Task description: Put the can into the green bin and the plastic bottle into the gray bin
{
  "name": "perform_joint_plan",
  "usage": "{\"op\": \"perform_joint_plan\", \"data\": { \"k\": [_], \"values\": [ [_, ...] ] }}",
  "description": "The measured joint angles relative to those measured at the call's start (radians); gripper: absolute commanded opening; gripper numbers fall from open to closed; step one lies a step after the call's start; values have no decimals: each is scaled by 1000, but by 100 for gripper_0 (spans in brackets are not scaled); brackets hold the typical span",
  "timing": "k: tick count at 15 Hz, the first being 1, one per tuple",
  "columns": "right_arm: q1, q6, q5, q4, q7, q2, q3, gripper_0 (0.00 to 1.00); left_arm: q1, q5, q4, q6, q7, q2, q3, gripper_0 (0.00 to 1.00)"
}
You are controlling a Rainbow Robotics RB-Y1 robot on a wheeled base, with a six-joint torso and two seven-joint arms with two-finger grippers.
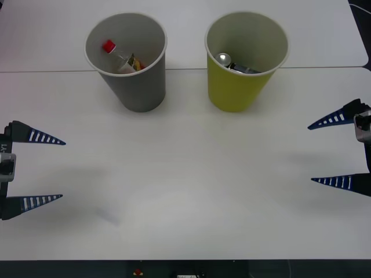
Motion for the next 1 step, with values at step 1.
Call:
{"op": "perform_joint_plan", "data": {
  "k": [1],
  "values": [
    [0,0,2,2,-1,-2,-3,100,0,0,0,0,0,0,0,100]
  ]
}}
